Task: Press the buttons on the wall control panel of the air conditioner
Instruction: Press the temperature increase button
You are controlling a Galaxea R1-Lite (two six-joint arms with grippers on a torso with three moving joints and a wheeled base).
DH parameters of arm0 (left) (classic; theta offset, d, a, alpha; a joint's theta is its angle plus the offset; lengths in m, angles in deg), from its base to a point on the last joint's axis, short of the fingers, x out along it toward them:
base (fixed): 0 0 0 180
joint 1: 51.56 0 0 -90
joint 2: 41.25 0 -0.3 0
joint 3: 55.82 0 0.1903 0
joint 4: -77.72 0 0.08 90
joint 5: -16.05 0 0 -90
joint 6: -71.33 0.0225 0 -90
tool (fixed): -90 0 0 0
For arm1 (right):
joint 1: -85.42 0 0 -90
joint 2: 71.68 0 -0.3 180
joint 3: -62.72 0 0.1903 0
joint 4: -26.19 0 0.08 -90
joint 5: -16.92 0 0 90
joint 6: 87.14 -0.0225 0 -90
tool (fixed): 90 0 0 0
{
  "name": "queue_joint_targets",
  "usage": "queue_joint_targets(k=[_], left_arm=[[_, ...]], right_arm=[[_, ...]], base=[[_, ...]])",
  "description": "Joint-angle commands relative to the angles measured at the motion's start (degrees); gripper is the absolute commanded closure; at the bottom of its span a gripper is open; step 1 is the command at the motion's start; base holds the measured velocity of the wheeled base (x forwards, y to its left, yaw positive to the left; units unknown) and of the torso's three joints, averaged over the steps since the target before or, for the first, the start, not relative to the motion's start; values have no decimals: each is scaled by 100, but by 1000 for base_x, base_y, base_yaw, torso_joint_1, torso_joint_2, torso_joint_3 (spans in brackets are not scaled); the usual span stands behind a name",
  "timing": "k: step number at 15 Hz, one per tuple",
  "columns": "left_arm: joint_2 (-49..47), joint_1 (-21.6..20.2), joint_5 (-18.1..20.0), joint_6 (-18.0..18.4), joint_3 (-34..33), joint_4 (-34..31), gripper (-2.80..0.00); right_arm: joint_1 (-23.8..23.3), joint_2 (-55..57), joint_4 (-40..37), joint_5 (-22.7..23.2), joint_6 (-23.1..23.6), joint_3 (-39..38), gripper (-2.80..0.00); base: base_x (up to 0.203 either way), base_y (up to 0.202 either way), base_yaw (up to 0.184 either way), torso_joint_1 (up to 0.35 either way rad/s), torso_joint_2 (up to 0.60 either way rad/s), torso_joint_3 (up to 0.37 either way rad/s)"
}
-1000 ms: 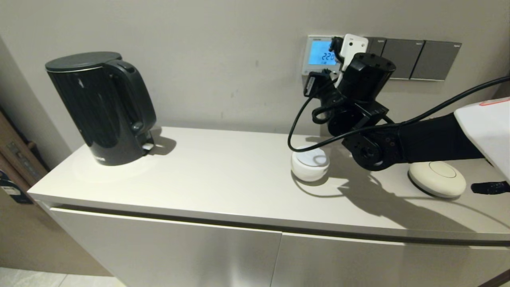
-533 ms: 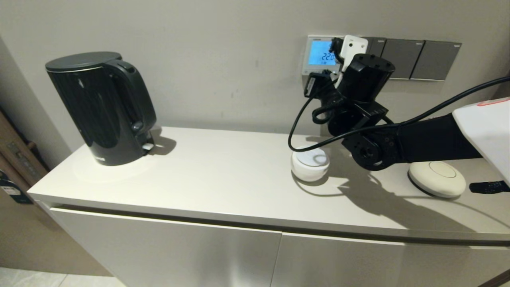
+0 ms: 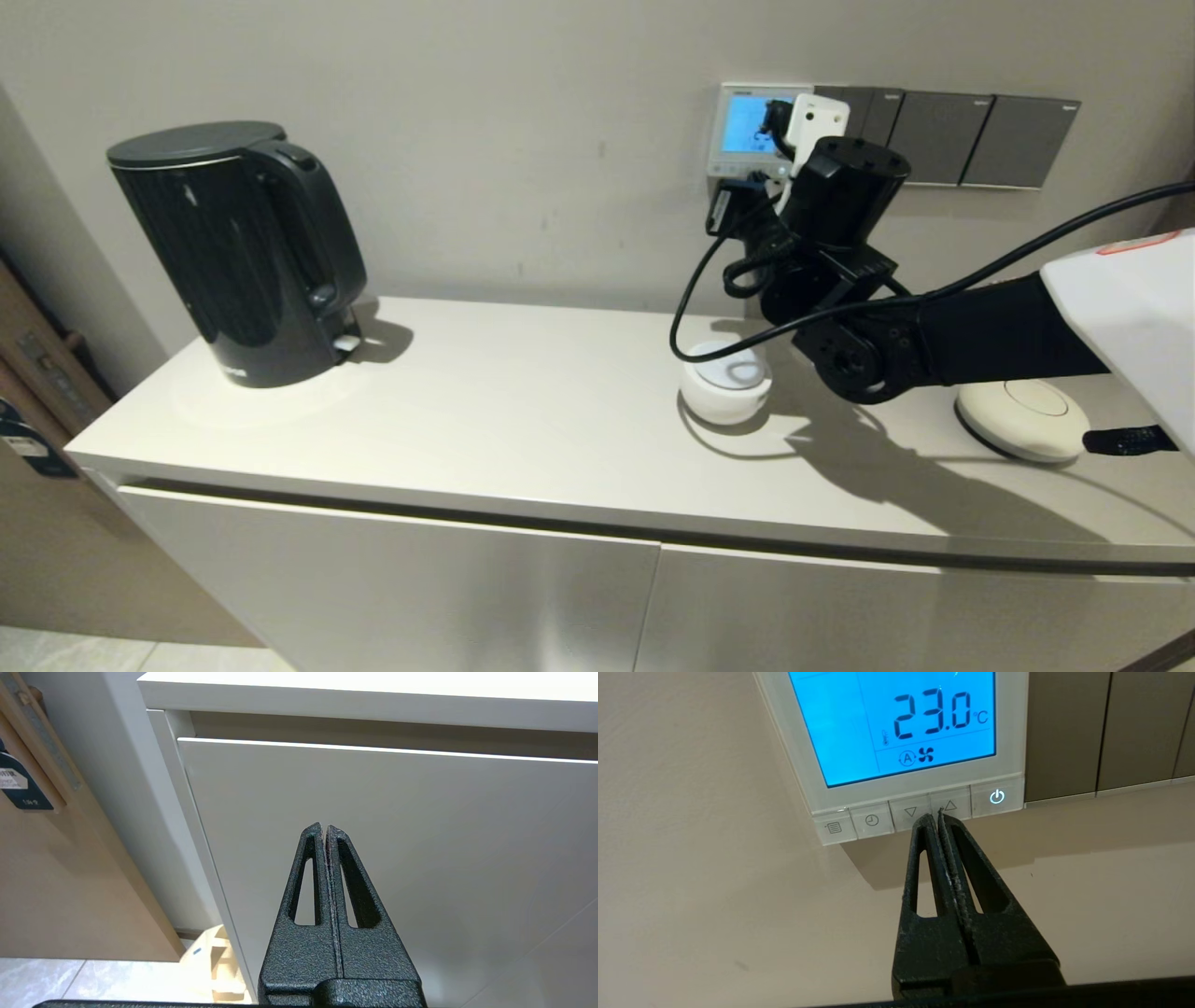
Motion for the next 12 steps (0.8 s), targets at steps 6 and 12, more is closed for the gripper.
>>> queue_joint_targets(k=[6, 12], left_arm=[[-4, 1, 2, 2, 0, 1, 0], [-6, 2, 2, 2, 0, 1, 0]], right_arm=[[47, -227, 51, -17, 4, -62, 0], [21, -46, 59, -19, 31, -23, 0]], base=[[0, 0, 0, 0, 0, 0], [0, 0, 0, 0, 0, 0]])
